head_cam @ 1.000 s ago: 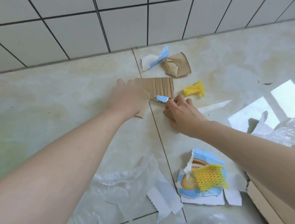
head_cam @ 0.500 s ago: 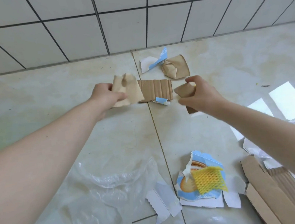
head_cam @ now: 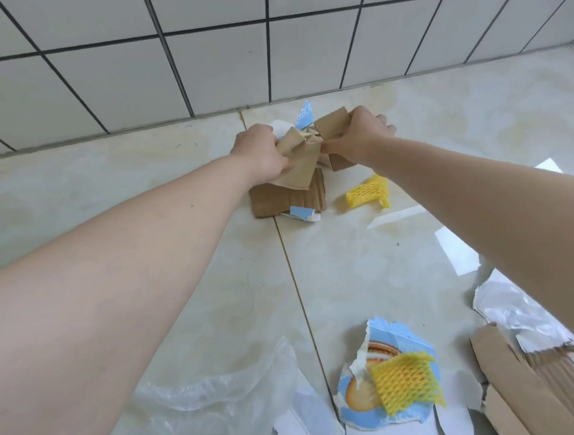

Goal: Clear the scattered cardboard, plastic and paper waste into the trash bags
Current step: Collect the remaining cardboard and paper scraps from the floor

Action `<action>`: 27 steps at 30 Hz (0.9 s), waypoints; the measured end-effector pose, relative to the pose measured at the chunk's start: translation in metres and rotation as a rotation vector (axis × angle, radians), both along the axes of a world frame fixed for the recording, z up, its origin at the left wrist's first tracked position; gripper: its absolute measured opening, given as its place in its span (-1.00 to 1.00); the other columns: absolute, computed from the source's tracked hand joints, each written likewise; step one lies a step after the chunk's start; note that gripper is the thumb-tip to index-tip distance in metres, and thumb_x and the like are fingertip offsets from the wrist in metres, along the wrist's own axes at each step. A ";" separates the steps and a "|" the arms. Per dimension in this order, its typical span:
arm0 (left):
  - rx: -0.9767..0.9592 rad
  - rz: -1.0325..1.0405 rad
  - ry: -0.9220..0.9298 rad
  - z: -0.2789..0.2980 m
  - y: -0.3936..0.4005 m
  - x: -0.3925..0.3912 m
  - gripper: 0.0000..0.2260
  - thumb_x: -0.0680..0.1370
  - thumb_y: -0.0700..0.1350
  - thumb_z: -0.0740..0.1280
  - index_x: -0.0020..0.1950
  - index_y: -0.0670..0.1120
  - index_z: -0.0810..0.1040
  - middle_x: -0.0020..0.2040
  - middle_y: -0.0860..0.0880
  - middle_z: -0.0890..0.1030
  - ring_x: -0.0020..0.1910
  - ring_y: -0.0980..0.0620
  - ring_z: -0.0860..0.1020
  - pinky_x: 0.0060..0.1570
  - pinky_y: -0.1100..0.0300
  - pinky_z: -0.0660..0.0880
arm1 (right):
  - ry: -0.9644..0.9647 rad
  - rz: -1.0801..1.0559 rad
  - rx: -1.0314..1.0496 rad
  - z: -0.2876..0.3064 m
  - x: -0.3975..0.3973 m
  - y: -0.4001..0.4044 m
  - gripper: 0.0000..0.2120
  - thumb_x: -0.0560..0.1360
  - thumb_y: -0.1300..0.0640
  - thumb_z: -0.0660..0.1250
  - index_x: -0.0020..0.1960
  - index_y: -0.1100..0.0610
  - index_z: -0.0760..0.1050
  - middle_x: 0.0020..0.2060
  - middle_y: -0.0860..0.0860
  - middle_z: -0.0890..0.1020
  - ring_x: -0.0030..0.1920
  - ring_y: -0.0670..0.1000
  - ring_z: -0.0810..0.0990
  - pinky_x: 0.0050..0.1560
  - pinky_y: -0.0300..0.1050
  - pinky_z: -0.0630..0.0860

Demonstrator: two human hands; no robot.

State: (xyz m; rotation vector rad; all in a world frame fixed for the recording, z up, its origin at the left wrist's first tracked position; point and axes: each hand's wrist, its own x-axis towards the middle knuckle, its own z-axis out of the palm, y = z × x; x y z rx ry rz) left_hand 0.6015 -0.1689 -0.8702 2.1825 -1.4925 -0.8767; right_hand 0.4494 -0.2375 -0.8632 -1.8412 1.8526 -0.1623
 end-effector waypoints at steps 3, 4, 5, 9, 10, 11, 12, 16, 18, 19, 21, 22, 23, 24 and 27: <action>-0.014 -0.038 -0.013 -0.006 -0.011 -0.006 -0.71 0.47 -0.05 0.38 0.12 -0.15 0.54 0.40 -0.07 0.40 0.36 -0.06 0.35 0.11 0.22 0.31 | -0.062 -0.035 0.101 -0.010 -0.011 -0.003 -0.22 0.21 -0.25 0.48 0.27 0.11 0.32 0.19 0.10 0.44 0.26 0.19 0.38 0.21 0.02 0.38; -0.008 -0.048 -0.013 -0.008 -0.014 -0.007 -0.73 0.46 -0.05 0.38 0.09 -0.14 0.53 0.34 -0.09 0.45 0.31 -0.07 0.39 0.07 0.21 0.32 | -0.101 -0.037 0.126 -0.013 -0.015 -0.002 -0.20 0.15 -0.27 0.48 0.23 0.09 0.33 0.16 0.07 0.48 0.23 0.18 0.42 0.22 0.06 0.42; 0.010 -0.054 -0.004 -0.011 -0.016 -0.007 -0.76 0.46 -0.04 0.39 0.05 -0.13 0.53 0.23 -0.11 0.51 0.22 -0.09 0.44 0.01 0.21 0.34 | -0.138 -0.039 0.137 -0.017 -0.018 -0.001 -0.20 0.10 -0.29 0.49 0.19 0.08 0.34 0.13 0.06 0.51 0.20 0.17 0.46 0.20 0.10 0.45; 0.097 -0.032 0.028 -0.018 -0.013 -0.005 -0.75 0.49 0.01 0.39 0.00 -0.16 0.55 -0.07 -0.10 0.54 -0.07 -0.08 0.50 -0.14 0.18 0.37 | -0.288 -0.082 0.141 -0.022 -0.026 0.004 -0.32 0.18 -0.19 0.56 0.13 0.03 0.32 0.07 0.00 0.52 0.14 0.09 0.52 0.14 0.08 0.52; 0.099 -0.020 0.027 -0.019 -0.012 -0.005 -0.75 0.49 0.02 0.38 -0.06 -0.17 0.54 -0.12 -0.09 0.52 -0.12 -0.08 0.48 -0.19 0.18 0.35 | -0.323 -0.096 0.148 -0.023 -0.027 0.004 -0.32 0.21 -0.14 0.57 0.17 0.05 0.32 0.07 0.00 0.51 0.13 0.07 0.52 0.12 0.06 0.53; 0.097 -0.006 0.027 -0.021 -0.009 -0.005 -0.75 0.49 0.02 0.37 -0.15 -0.16 0.50 -0.20 -0.07 0.49 -0.17 -0.08 0.46 -0.27 0.16 0.33 | -0.351 -0.104 0.147 -0.025 -0.027 0.004 -0.31 0.23 -0.09 0.58 0.21 0.07 0.32 0.09 0.00 0.51 0.12 0.06 0.52 0.10 0.03 0.54; 0.092 0.009 0.029 -0.021 -0.007 -0.006 -0.74 0.50 0.01 0.37 -0.23 -0.16 0.45 -0.27 -0.06 0.45 -0.21 -0.07 0.44 -0.34 0.15 0.30 | -0.371 -0.107 0.141 -0.026 -0.027 0.005 -0.30 0.25 -0.06 0.58 0.24 0.08 0.31 0.11 0.00 0.51 0.12 0.05 0.52 0.08 0.01 0.54; 0.028 0.069 0.044 -0.022 0.004 -0.007 -0.74 0.50 -0.02 0.37 -0.24 -0.17 0.44 -0.34 -0.03 0.40 -0.22 -0.08 0.43 -0.39 0.14 0.27 | -0.435 -0.134 0.134 -0.026 -0.024 0.010 -0.24 0.28 0.03 0.57 0.33 0.07 0.22 0.15 0.01 0.49 0.12 0.05 0.51 0.02 -0.04 0.53; -0.002 0.099 0.073 -0.022 0.008 -0.008 -0.78 0.49 -0.04 0.38 -0.15 -0.20 0.51 -0.27 -0.05 0.47 -0.19 -0.08 0.46 -0.35 0.15 0.29 | -0.448 -0.166 0.158 -0.025 -0.023 0.014 -0.18 0.30 0.05 0.57 0.39 0.09 0.16 0.12 0.01 0.45 0.09 0.05 0.48 0.05 -0.03 0.52; -0.008 0.106 0.087 -0.022 0.010 -0.008 -0.79 0.49 -0.05 0.39 -0.11 -0.20 0.52 -0.24 -0.06 0.50 -0.19 -0.07 0.46 -0.34 0.17 0.31 | -0.442 -0.176 0.171 -0.025 -0.022 0.016 -0.19 0.30 0.05 0.57 0.38 0.11 0.18 0.10 0.00 0.45 0.08 0.04 0.47 0.05 -0.03 0.52; -0.019 0.115 0.097 -0.021 0.014 -0.009 -0.82 0.48 -0.07 0.41 -0.14 -0.16 0.52 -0.26 -0.04 0.50 -0.22 -0.04 0.46 -0.38 0.22 0.30 | -0.426 -0.162 0.196 -0.024 -0.020 0.021 -0.36 0.29 0.05 0.57 0.23 0.14 0.33 0.05 0.01 0.52 0.02 0.03 0.51 -0.08 -0.09 0.54; -0.024 0.119 0.099 -0.020 0.017 -0.010 -0.84 0.47 -0.09 0.42 -0.17 -0.15 0.52 -0.27 -0.05 0.50 -0.23 -0.04 0.45 -0.39 0.23 0.29 | -0.423 -0.145 0.215 -0.023 -0.019 0.024 -0.47 0.29 0.06 0.57 0.14 0.13 0.39 0.00 0.02 0.56 -0.02 0.04 0.54 -0.18 -0.11 0.54; -0.033 0.129 0.109 -0.020 0.018 -0.009 -0.87 0.47 -0.11 0.43 -0.16 -0.15 0.55 -0.25 -0.06 0.51 -0.21 -0.04 0.46 -0.39 0.24 0.30 | -0.420 -0.123 0.232 -0.024 -0.019 0.026 -0.54 0.30 0.07 0.57 0.07 0.12 0.43 -0.07 0.03 0.57 -0.05 0.05 0.56 -0.26 -0.11 0.54; -0.041 0.140 0.126 -0.020 0.020 -0.009 -0.88 0.46 -0.12 0.43 -0.13 -0.16 0.58 -0.21 -0.08 0.53 -0.19 -0.05 0.47 -0.39 0.24 0.30 | -0.410 -0.099 0.241 -0.024 -0.018 0.028 -0.58 0.30 0.07 0.57 0.04 0.12 0.45 -0.13 0.02 0.57 -0.07 0.06 0.58 -0.31 -0.11 0.54; -0.049 0.150 0.175 -0.022 0.026 -0.007 -0.90 0.45 -0.12 0.44 -0.12 -0.14 0.60 -0.18 -0.07 0.55 -0.16 -0.03 0.48 -0.32 0.23 0.34 | -0.368 -0.047 0.244 -0.026 -0.019 0.031 -0.53 0.28 0.07 0.58 0.08 0.13 0.47 -0.08 0.04 0.58 -0.03 0.08 0.60 -0.25 -0.04 0.59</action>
